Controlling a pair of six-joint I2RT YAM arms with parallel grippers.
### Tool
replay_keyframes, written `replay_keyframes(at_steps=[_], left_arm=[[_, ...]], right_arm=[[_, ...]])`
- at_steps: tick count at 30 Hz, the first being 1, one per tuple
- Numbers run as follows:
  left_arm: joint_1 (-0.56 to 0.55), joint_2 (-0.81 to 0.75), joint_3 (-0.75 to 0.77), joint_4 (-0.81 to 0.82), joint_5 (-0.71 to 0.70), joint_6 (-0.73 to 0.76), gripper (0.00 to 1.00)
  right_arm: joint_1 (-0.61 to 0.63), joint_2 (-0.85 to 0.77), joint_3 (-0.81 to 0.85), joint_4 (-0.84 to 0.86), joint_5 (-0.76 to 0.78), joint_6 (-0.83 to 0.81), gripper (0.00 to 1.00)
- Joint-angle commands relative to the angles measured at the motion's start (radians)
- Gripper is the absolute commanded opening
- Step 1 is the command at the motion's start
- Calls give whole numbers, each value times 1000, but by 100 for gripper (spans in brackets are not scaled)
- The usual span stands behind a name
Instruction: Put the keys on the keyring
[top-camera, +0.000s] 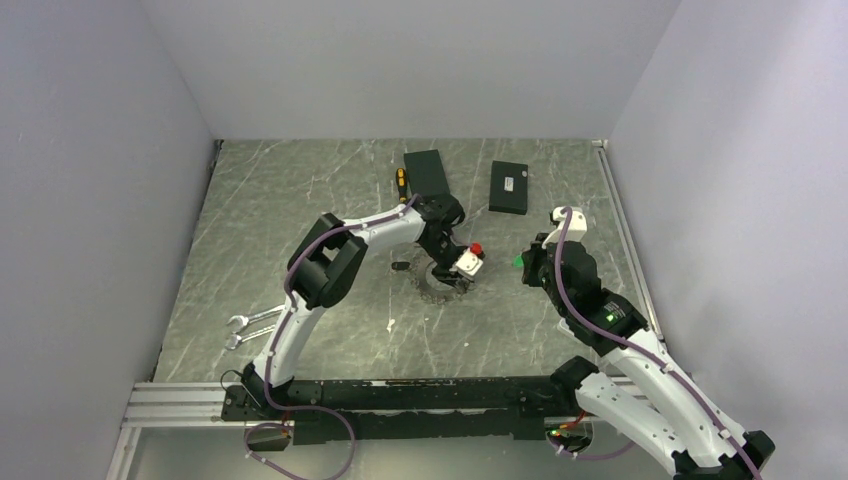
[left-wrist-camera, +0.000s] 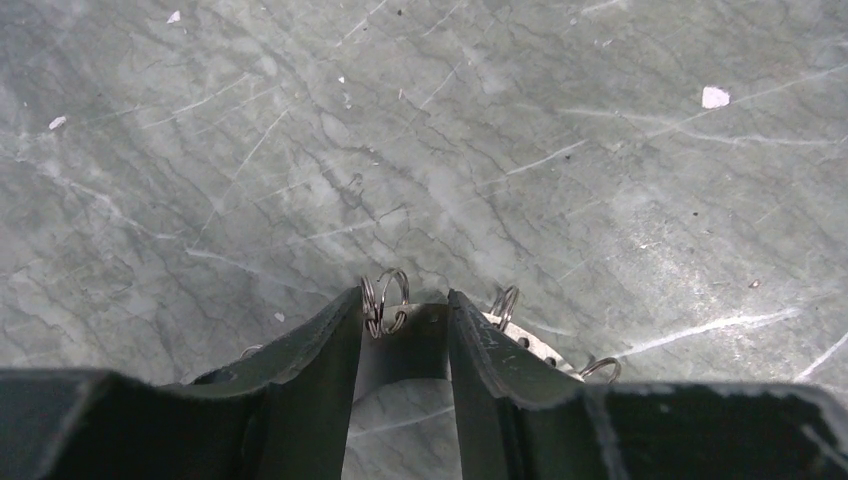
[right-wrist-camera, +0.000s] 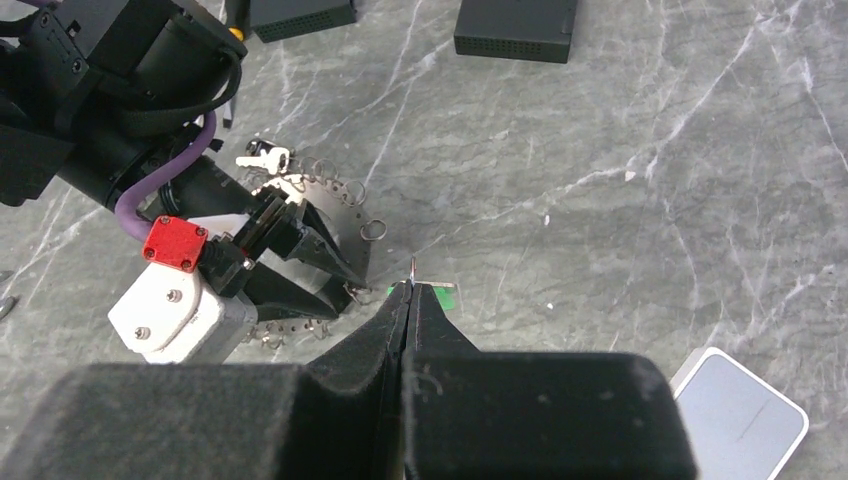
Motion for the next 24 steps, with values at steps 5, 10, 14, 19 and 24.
replay_keyframes(at_steps=[5,10,14,19,24], left_arm=[[-5,-81,-27,55,19,13,48],[-6,-73,13,-13,35,47,40],[-7,-97,-23,41,39,26,44],[-15,-93,-1,5,47,48,45],[-28,-79,26,-39,64,61,43]], right_arm=[[-5,-12,-3,43,-13,-5,0],[-4,-15,-5,43,-14,-3,0],[-5,-17,-5,44,-19,-4,0],[-4,-15,-6,46,-21,-5,0],[-4,-15,-8,48,-24,-5,0]])
